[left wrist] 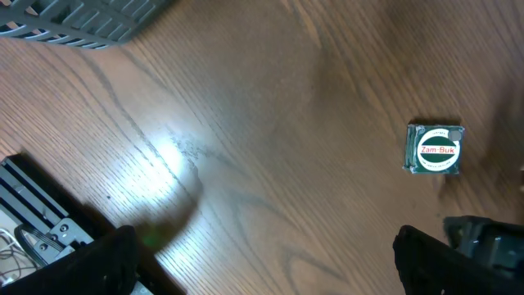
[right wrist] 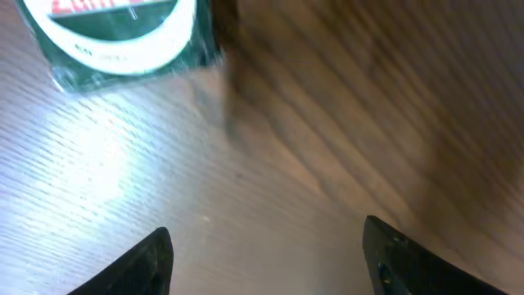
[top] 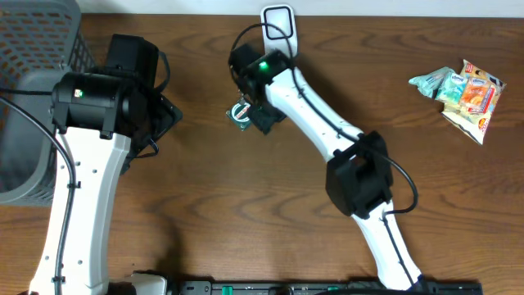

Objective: Scan the item barcode

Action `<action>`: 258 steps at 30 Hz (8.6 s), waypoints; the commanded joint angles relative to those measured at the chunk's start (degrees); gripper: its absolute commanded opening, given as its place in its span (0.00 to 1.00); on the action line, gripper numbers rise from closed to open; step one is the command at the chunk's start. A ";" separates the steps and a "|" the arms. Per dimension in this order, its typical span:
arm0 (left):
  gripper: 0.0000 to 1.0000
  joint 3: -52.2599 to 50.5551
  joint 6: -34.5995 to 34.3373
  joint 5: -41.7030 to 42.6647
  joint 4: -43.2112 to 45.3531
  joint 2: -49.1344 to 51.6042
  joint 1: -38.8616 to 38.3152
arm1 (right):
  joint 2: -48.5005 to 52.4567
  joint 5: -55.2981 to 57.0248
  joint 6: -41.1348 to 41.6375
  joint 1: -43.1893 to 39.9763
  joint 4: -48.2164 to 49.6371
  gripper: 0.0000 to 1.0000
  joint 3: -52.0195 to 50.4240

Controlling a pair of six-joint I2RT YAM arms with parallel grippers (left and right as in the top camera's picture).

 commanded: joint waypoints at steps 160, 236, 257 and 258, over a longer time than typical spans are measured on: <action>0.98 -0.09 -0.33 -0.35 -0.37 0.13 0.28 | -10.05 -2.82 53.31 -5.81 9.46 0.80 -14.45; 0.98 -0.09 -0.33 -0.33 -0.37 0.13 0.28 | -10.86 -91.30 32.70 -21.53 13.68 0.56 -16.31; 0.98 -0.09 -0.33 -0.35 -0.37 0.13 0.28 | -10.86 -6.38 32.74 -12.72 36.87 0.49 -16.31; 0.98 -0.09 -0.33 -0.35 -0.37 0.13 0.28 | -10.86 -3.13 32.72 -12.28 39.50 0.49 -16.31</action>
